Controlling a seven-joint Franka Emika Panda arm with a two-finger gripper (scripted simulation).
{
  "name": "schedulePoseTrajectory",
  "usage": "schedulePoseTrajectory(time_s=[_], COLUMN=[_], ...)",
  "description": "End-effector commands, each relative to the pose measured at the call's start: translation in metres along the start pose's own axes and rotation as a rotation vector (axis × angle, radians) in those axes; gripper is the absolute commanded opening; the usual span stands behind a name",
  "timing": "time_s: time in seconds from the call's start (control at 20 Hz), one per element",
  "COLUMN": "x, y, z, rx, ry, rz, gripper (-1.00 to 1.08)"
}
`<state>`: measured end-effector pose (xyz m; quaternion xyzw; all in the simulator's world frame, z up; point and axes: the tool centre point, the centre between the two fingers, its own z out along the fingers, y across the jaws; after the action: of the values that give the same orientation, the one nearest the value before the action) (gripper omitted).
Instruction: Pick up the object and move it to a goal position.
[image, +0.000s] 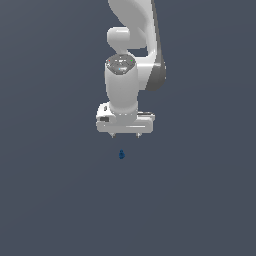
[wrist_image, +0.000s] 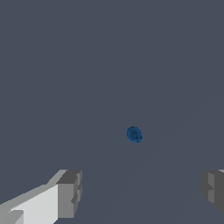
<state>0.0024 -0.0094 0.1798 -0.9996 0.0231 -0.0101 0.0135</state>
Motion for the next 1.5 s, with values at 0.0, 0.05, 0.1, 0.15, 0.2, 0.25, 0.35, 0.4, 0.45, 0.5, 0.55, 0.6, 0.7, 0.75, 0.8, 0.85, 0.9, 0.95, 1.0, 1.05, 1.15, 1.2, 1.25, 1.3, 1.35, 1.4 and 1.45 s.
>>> schedulePoseTrajectory(time_s=[0.0,0.05,0.1,0.15,0.2,0.25,0.35,0.4,0.45,0.5,0.55,0.6,0.7,0.75,0.8,0.85,0.9,0.95,1.0,1.05,1.15,1.2,1.25,1.3,1.35,1.4,1.45], x=[0.0,0.0,0.0,0.001,0.002,0.002,0.004,0.004,0.005,0.005,0.005,0.005,0.005,0.005,0.005,0.005,0.005,0.005,0.005,0.005,0.005,0.005,0.005,0.005,0.005,0.005,0.005], y=[0.0,0.0,0.001,0.003,0.004,0.007,0.012,0.013,0.014,0.015,0.014,0.014,0.014,0.014,0.014,0.014,0.015,0.015,0.015,0.015,0.016,0.016,0.016,0.017,0.017,0.017,0.018], z=[0.0,0.0,-0.001,-0.002,-0.003,-0.005,-0.009,-0.01,-0.011,-0.011,-0.011,-0.011,-0.01,-0.01,-0.009,-0.009,-0.008,-0.007,-0.006,-0.005,-0.003,-0.001,0.0,0.002,0.004,0.005,0.007], rx=[0.0,0.0,0.001,0.002,0.004,0.006,0.01,0.011,0.012,0.013,0.013,0.012,0.011,0.011,0.011,0.01,0.009,0.009,0.008,0.007,0.004,0.003,0.002,0.0,-0.001,-0.002,-0.004], ry=[0.0,0.0,0.001,0.002,0.004,0.007,0.012,0.013,0.014,0.015,0.015,0.014,0.014,0.014,0.013,0.013,0.013,0.013,0.012,0.012,0.01,0.01,0.009,0.008,0.007,0.006,0.005], rz=[0.0,0.001,0.002,0.005,0.008,0.013,0.023,0.027,0.03,0.031,0.031,0.03,0.024,0.02,0.014,0.007,-0.002,-0.012,-0.024,-0.037,-0.067,-0.084,-0.102,-0.122,-0.143,-0.165,-0.189], gripper=[1.0,1.0,1.0,1.0,1.0,1.0,1.0,1.0,1.0,1.0,1.0,1.0,1.0,1.0,1.0,1.0,1.0,1.0,1.0,1.0,1.0,1.0,1.0,1.0,1.0,1.0,1.0])
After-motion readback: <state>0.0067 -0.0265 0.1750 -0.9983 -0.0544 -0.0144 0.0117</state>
